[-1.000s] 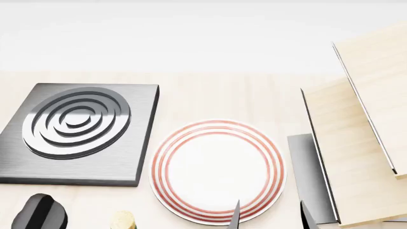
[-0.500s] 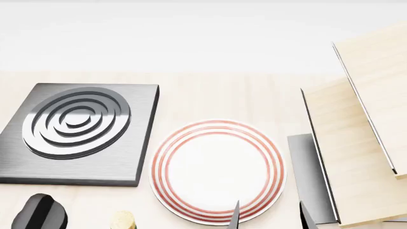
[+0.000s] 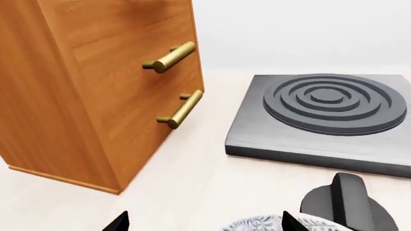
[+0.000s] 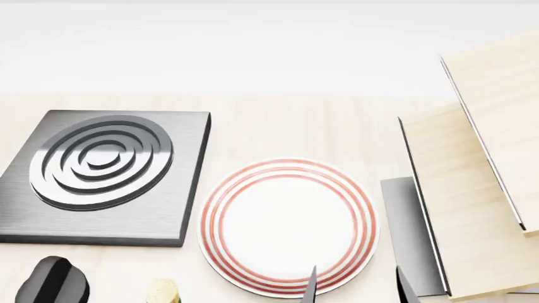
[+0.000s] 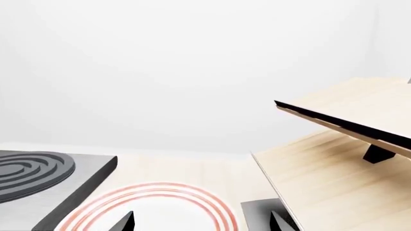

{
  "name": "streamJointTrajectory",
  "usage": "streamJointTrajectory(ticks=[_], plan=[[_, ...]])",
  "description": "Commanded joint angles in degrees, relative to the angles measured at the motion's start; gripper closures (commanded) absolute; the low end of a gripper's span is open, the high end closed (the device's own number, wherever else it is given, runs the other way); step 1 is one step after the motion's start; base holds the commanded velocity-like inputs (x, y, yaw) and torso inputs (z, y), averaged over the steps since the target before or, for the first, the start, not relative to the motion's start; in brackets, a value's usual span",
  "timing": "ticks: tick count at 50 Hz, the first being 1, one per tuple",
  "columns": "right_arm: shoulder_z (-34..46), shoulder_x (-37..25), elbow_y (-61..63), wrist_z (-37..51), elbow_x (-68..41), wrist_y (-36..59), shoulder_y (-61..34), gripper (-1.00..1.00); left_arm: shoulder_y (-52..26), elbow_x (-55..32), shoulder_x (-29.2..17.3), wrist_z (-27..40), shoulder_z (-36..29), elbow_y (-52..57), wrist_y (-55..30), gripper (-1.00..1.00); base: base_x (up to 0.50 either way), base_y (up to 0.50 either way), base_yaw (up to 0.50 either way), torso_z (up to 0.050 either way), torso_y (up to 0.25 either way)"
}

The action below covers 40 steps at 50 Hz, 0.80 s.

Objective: Pick up the akita bowl and put it on the plate.

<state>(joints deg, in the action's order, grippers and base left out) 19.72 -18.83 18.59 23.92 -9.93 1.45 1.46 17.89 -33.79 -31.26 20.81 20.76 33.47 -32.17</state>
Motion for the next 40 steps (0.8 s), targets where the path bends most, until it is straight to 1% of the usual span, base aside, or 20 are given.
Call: streamJointTrajectory(ticks=[1, 10, 40], plan=[[0.3, -0.1, -0.2, 0.1, 0.0, -0.1, -0.1, -1.0, -0.5, -1.4, -0.5, -0.1, -0.2, -1.1, -2.0, -1.0, 0.0, 0.0, 0.0, 0.0, 0.0], [0.3, -0.1, -0.6, 0.2, -0.1, -0.3, -0.1, -1.0, -0.7, -2.7, -0.6, -0.8, -0.1, -1.7, -2.6, -1.0, 0.0, 0.0, 0.0, 0.0, 0.0], [0.8, -0.4, -0.7, 0.6, -0.5, -0.1, -0.4, -1.0, -1.5, -5.9, -1.2, 0.3, 0.2, -3.5, -7.1, -1.0, 0.0, 0.0, 0.0, 0.0, 0.0]])
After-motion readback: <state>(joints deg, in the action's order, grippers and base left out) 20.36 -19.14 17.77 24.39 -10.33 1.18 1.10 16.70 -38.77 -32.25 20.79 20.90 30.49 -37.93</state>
